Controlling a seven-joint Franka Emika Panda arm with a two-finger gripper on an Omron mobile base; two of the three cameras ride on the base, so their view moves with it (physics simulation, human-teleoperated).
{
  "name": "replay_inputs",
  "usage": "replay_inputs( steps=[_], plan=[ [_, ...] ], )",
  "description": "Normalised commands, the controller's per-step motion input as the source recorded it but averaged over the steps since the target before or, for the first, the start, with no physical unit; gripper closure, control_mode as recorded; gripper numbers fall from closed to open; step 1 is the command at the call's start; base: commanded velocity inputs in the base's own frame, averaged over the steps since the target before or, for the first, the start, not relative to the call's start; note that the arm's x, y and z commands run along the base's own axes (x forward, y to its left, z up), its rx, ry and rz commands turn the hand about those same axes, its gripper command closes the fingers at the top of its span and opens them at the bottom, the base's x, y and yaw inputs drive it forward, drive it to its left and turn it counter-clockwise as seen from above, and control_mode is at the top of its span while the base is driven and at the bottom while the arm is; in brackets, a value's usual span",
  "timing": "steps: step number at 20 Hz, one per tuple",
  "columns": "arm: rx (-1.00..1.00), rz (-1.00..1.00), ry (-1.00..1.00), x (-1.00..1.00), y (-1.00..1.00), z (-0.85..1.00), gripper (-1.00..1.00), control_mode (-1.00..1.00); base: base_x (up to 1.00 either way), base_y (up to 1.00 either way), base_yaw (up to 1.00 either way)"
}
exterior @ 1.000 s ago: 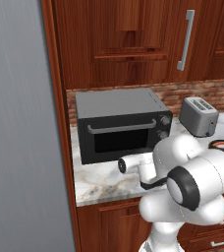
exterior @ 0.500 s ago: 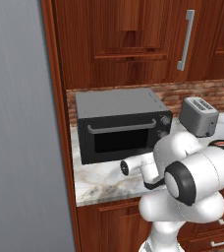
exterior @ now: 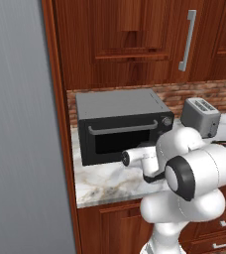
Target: Pick up the bagel from the plate, place it on the toaster oven rack, close the door, and set the timer.
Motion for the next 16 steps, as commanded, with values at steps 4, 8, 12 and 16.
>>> replay_inputs(
  steps=[4,8,12,16],
  plan=[
    [-0.02,0.0,0.07,0.08,-0.02,0.01,-1.0,-1.0,0.0,0.0,0.0],
    [-0.06,0.0,0.0,0.0,-0.04,-0.06,-1.0,-1.0,0.0,0.0,0.0],
    [-0.08,0.0,0.0,0.0,-0.1,-0.23,-1.0,-1.0,0.0,0.0,0.0],
    [-0.08,0.0,0.0,0.0,-0.07,-0.22,-1.0,-1.0,0.0,0.0,0.0]
  ],
)
